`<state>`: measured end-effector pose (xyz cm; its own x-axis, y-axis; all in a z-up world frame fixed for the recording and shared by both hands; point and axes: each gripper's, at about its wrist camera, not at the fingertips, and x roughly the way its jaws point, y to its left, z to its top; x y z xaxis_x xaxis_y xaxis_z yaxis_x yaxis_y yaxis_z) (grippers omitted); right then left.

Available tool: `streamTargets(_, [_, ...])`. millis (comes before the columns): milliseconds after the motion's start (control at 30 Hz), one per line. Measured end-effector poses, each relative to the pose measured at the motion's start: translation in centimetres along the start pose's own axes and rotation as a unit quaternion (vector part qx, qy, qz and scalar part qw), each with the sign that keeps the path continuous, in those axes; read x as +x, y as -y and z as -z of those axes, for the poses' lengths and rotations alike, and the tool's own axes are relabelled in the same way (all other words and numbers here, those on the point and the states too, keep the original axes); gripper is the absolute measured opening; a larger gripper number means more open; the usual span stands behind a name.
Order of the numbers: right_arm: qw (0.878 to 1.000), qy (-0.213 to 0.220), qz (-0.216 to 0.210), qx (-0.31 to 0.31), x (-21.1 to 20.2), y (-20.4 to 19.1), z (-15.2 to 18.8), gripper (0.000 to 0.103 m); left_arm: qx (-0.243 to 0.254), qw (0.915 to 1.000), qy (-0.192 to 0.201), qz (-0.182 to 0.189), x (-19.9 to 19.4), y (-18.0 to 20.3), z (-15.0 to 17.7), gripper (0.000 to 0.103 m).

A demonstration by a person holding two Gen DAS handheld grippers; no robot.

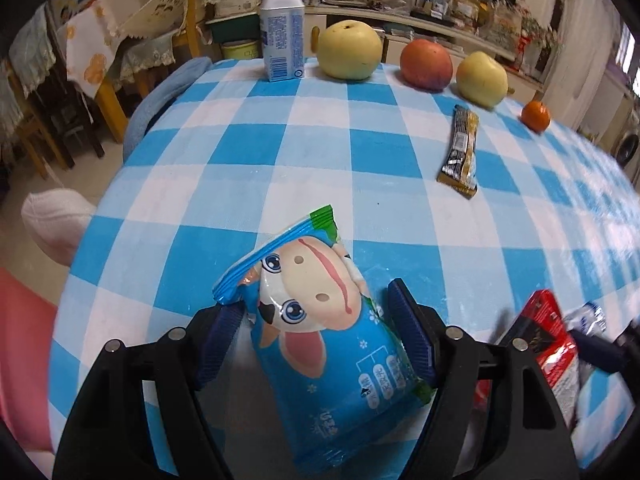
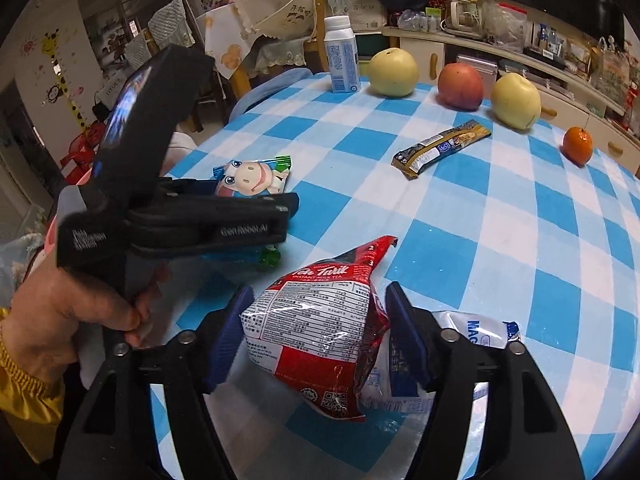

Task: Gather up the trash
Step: 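Carry both packets to the pink bin and open both grippers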

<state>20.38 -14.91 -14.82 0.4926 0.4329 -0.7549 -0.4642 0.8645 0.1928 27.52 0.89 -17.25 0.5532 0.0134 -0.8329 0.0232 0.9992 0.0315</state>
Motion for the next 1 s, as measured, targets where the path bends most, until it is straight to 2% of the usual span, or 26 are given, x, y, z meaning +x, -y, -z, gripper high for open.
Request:
streamTargets(67, [1.0,-0.002,-0.002,0.0,0.0,-0.1,0.1,0.078,0.013,0.9999,0.008,0.0,-0.2,0.1,0.1,0.072])
streamTargets(233, [1.0,0.001,0.002,-0.014,0.4,-0.9,0.2,0.078,0.031,0.9992,0.011,0.023,-0.7,-0.1,0.4,0.052])
streamTargets(267, [1.0,0.001,0.007,-0.016,0.5,-0.9,0.2,0.076,0.032,0.9991,0.012,0.026,-0.7,-0.2,0.5,0.051])
streamTargets(300, [1.0,0.002,0.016,-0.015,0.6,-0.9,0.2,0.067,0.033,0.999,0.012,0.029,-0.8,-0.3,0.6,0.049])
streamTargets(333, [1.0,0.003,0.017,-0.014,0.7,-0.8,0.1,0.065,0.032,0.9989,0.012,0.034,-0.9,-0.5,0.7,0.048])
streamTargets(500, [1.0,0.017,0.019,-0.008,0.6,-0.5,-0.2,0.057,0.015,0.9979,0.012,0.063,-1.3,-1.6,1.0,0.044])
streamTargets(733, [0.999,0.047,0.023,-0.009,-0.3,-1.4,-0.9,0.055,-0.025,0.9933,0.004,0.113,-1.8,-3.8,1.4,0.043])
streamTargets(1000, [0.997,0.073,0.004,0.012,-1.5,-2.5,-2.3,0.055,-0.052,0.9902,0.03,0.126,-4.1,-6.7,1.4,0.043])
